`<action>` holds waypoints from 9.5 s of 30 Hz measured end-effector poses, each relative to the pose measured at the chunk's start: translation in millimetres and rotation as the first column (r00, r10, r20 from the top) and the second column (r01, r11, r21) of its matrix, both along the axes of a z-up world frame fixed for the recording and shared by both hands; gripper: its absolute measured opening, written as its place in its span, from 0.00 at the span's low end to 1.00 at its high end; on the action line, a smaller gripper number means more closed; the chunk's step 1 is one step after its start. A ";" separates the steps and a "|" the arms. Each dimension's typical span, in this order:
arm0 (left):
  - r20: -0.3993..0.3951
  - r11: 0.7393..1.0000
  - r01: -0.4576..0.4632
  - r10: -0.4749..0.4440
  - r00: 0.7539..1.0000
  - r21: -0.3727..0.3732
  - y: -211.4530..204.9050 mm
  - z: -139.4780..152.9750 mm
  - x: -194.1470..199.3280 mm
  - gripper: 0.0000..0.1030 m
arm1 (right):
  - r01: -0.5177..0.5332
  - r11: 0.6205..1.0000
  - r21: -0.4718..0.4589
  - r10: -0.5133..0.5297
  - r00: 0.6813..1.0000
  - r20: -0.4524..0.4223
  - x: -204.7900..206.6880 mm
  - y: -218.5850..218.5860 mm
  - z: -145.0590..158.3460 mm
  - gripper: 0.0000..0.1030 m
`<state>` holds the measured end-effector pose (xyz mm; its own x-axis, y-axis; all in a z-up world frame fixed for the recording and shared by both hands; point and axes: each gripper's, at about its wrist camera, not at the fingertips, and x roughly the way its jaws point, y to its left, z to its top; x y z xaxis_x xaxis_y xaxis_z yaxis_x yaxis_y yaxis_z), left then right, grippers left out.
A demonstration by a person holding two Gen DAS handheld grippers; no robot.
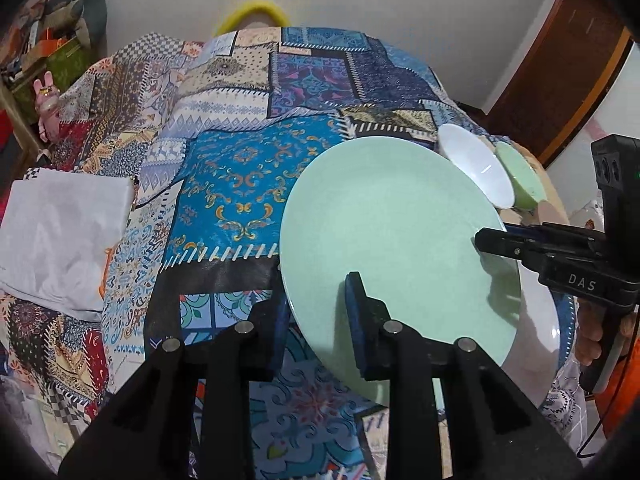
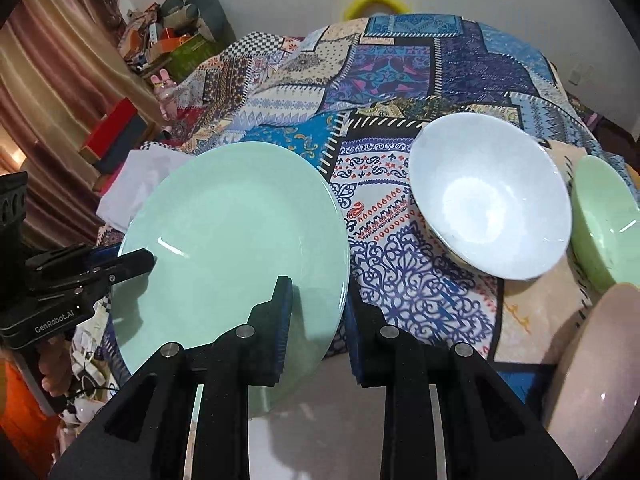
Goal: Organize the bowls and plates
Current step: 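Carry the mint green plate with both grippers toward the white plate, then lower the mint green plate onto the white plate with both grippers, then open both grippers and release the mint green plate, then grasp the pink bowl rim with both grippers, then lift and carry the pink bowl over the mint green plate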
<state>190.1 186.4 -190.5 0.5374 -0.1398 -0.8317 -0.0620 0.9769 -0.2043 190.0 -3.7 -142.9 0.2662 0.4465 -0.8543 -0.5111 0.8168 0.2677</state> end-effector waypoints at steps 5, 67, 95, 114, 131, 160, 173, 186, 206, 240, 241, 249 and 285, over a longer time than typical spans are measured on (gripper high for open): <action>0.013 1.000 0.005 -0.005 1.000 0.003 -10.1 11.8 -10.8 0.26 | 0.002 1.000 -0.003 -0.002 1.000 0.024 -11.6 -8.0 9.8 0.22; -0.120 0.984 0.175 -0.179 0.977 -0.042 -147.4 -28.7 -39.4 0.26 | 0.154 0.988 -0.005 -0.154 0.987 -0.054 -79.0 -146.5 -11.9 0.22; -0.125 0.980 0.199 -0.199 0.972 -0.010 -155.4 -39.0 -27.4 0.26 | 0.170 0.985 0.008 -0.170 0.983 -0.071 -76.5 -152.1 -15.9 0.22; -0.120 0.979 0.195 -0.188 0.975 0.050 -156.6 -35.4 -28.6 0.25 | 0.168 0.985 -0.035 -0.169 0.984 -0.046 -78.8 -156.3 -16.8 0.25; 0.078 0.979 0.199 -0.201 0.976 0.041 -195.9 45.3 -22.2 0.63 | 0.221 0.975 -0.007 -0.217 0.962 0.163 -83.9 -183.2 42.4 0.29; -0.048 0.958 0.284 -0.282 0.958 0.037 -291.5 -28.9 92.9 0.77 | 0.426 0.904 -0.033 -0.415 0.894 0.170 -24.4 -263.8 1.2 0.68; -0.113 0.948 0.318 -0.317 0.942 -0.014 -300.2 -55.8 105.9 0.23 | 0.416 0.909 0.025 -0.417 0.905 0.082 -17.6 -269.3 -16.9 0.27; -0.112 0.945 0.327 -0.328 0.938 -0.022 -305.6 -53.4 103.2 0.12 | 0.425 0.902 0.072 -0.428 0.904 0.016 -17.3 -269.3 -23.0 0.17; -0.009 0.947 0.322 -0.322 0.947 -0.021 -292.5 -1.1 67.1 0.12 | 0.420 0.903 0.086 -0.427 0.899 0.100 -35.7 -256.7 19.6 0.17; 0.106 0.990 0.136 -0.132 0.986 -0.031 -144.7 57.1 -45.7 0.13 | 0.226 0.969 0.097 -0.241 0.952 0.189 -77.0 -122.1 55.4 0.16; 0.105 0.992 0.123 -0.119 0.987 -0.030 -137.2 56.8 -51.5 0.13 | 0.217 0.971 0.098 -0.232 0.954 0.188 -78.7 -118.9 55.1 0.16; 0.100 0.999 0.046 -0.044 0.994 -0.014 -94.2 55.9 -80.1 0.13 | 0.131 0.985 0.110 -0.148 0.975 0.166 -84.8 -75.3 47.3 0.16; -0.092 0.990 -0.131 0.126 0.988 -0.054 10.2 -39.6 -113.6 0.13 | -0.044 0.999 0.031 0.043 0.999 0.008 -92.2 35.9 -28.9 0.16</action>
